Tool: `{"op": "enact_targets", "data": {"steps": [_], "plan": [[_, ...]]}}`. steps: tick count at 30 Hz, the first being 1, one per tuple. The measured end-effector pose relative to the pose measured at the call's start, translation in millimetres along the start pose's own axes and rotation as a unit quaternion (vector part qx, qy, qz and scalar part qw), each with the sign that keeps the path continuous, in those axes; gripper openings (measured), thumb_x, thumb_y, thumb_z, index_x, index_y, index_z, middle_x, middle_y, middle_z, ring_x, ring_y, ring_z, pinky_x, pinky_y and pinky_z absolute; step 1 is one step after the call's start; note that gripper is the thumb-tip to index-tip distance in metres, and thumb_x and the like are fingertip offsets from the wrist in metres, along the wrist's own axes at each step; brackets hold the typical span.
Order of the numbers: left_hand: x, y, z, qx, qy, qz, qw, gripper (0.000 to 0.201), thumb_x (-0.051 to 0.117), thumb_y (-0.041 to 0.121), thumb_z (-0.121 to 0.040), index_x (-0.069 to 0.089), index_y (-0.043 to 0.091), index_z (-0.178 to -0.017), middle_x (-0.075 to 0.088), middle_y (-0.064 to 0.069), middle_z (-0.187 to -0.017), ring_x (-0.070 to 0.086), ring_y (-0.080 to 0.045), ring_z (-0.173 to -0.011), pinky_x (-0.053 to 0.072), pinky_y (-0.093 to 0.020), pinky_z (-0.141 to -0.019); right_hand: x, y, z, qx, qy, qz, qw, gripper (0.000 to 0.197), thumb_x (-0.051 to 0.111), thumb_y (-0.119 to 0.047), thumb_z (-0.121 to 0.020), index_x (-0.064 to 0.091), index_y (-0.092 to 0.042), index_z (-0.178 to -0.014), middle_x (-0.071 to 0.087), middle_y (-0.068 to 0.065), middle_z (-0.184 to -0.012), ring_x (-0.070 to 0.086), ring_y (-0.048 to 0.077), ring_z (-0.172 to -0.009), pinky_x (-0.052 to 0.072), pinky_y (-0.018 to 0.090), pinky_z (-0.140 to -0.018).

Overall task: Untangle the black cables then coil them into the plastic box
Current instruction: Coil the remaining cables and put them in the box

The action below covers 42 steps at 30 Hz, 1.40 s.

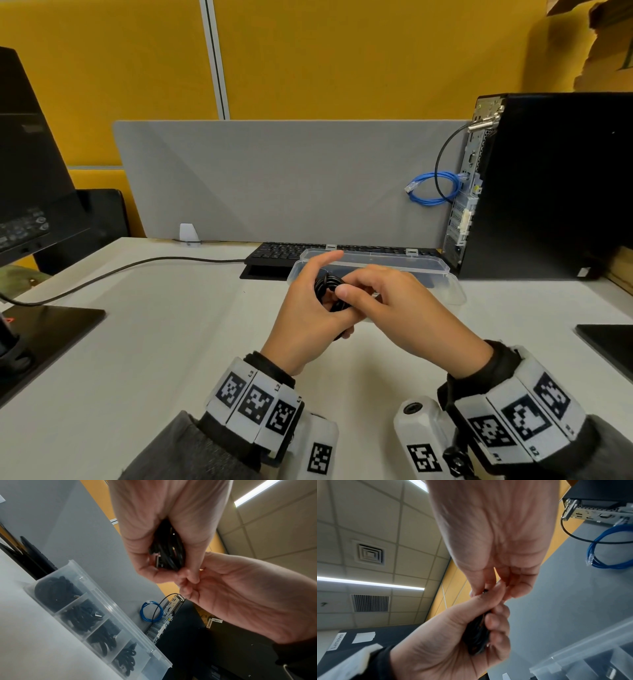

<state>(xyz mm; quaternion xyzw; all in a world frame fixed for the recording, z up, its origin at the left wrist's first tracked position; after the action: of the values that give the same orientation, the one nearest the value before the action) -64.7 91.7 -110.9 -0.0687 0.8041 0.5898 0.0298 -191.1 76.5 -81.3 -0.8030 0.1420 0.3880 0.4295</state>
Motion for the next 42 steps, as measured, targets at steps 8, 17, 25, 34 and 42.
{"op": "enact_targets", "data": {"steps": [8, 17, 25, 34, 42], "plan": [[5, -2, -1, 0.007, 0.009, -0.043, 0.999, 0.064, 0.060, -0.005, -0.076, 0.038, 0.029, -0.126, 0.056, 0.001, -0.078, 0.052, -0.001, -0.041, 0.038, -0.013, -0.041, 0, -4, 6, 0.000, 0.006, -0.010, 1.000, 0.018, 0.054, -0.031, -0.091, 0.064, -0.022, -0.104, 0.067, -0.011, -0.087, 0.061, 0.000, -0.082, 0.046, 0.013, -0.071], [58, 10, -47, 0.027, -0.057, -0.079, 0.995, 0.054, 0.067, 0.006, -0.077, 0.036, 0.022, -0.119, 0.054, 0.008, -0.092, 0.056, -0.008, -0.074, 0.045, -0.014, -0.054, -49, 32, -1, 0.009, 0.068, 0.052, 0.996, 0.023, 0.052, -0.020, -0.093, 0.062, -0.021, -0.114, 0.067, -0.004, -0.096, 0.060, 0.011, -0.090, 0.044, 0.015, -0.077], [66, -23, -86, -0.066, -0.167, -0.281, 0.943, 0.026, 0.048, 0.018, -0.095, 0.063, 0.009, -0.115, 0.063, -0.006, -0.120, 0.059, -0.020, -0.108, 0.044, -0.033, -0.098, -94, 128, -36, 0.119, -0.026, 0.177, 0.977, 0.024, 0.051, -0.019, -0.094, 0.063, -0.009, -0.113, 0.067, 0.010, -0.106, 0.061, 0.017, -0.090, 0.045, 0.019, -0.074], [64, -43, -97, -0.053, -0.118, -0.287, 0.949, 0.010, 0.073, 0.018, -0.079, 0.074, 0.014, -0.088, 0.068, 0.005, -0.076, 0.058, 0.001, -0.065, 0.048, -0.014, -0.070, -53, 158, -45, 0.136, -0.206, 0.361, 0.899, 0.034, 0.050, -0.026, -0.094, 0.050, -0.005, -0.121, 0.060, 0.014, -0.115, 0.059, 0.030, -0.103, 0.044, 0.033, -0.078], [61, -49, -100, -0.054, -0.114, -0.276, 0.953, 0.009, 0.075, 0.020, -0.077, 0.074, 0.016, -0.084, 0.064, 0.012, -0.062, 0.055, 0.009, -0.050, 0.045, -0.011, -0.065, -46, 155, -49, 0.098, -0.210, 0.480, 0.846, 0.034, 0.044, -0.036, -0.096, 0.058, -0.016, -0.119, 0.059, 0.008, -0.108, 0.045, 0.024, -0.113, 0.039, 0.034, -0.084]]}}
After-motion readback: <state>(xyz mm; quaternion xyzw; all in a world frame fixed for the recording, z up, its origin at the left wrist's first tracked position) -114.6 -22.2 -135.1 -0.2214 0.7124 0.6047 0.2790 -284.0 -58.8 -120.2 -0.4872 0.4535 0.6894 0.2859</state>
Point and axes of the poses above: each hand's wrist, its own z-axis away from the middle knuckle, its own x-axis out of the palm, y = z × x, the point moved 1 cm from there along -z, towards the middle knuckle
